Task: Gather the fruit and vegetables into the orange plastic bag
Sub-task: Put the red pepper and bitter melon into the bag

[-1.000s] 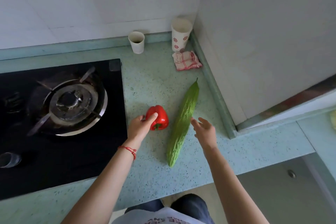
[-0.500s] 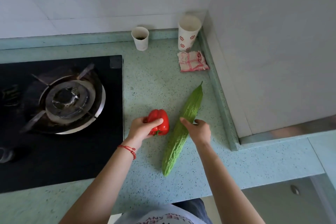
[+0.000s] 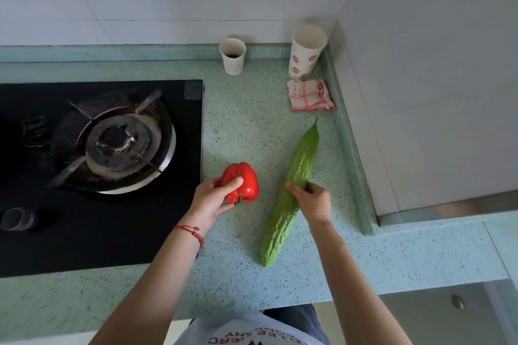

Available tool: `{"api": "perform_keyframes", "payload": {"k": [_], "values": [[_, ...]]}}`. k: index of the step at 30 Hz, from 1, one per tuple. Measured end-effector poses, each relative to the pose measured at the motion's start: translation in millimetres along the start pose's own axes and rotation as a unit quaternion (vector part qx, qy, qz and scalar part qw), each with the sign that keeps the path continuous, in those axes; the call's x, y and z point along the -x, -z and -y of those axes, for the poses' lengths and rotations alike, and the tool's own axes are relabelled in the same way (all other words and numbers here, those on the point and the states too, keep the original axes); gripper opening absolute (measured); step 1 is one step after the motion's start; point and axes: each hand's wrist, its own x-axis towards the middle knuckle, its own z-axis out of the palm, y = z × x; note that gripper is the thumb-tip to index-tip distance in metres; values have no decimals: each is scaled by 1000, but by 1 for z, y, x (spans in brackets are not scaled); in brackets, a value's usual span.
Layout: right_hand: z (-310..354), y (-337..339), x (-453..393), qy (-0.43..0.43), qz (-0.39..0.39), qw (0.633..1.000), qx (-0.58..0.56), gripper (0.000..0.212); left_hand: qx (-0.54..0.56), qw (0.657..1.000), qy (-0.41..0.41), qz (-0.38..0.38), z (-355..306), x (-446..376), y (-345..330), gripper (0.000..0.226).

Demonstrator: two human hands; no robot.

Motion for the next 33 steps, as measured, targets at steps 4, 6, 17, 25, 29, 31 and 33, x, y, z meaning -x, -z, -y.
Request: {"api": "perform_keyframes", "payload": {"k": [4, 6, 17, 25, 29, 31, 33], "values": [[3, 1, 9, 25, 33, 998, -46, 9, 34, 999, -4, -1, 3, 5, 15, 55], [6, 2, 13, 43, 61, 995, -66, 6, 51, 999, -9, -6, 5, 10, 21, 54], [14, 7, 21, 85, 263, 960, -43, 6, 195, 968, -39, -151, 56, 69, 21, 55], [-4, -11, 56, 88, 404, 909, 54, 6, 341, 898, -83, -264, 129, 146, 12, 43], [-17, -32, 89, 108, 480, 863, 115, 8, 399, 848, -98, -336, 168, 190, 21, 38], [-24, -43, 108, 114, 511, 841, 135, 7, 420, 825, -103, -365, 185, 212, 26, 38], [-32, -53, 128, 125, 538, 819, 156, 7, 440, 801, -110, -391, 202, 233, 31, 35]]}}
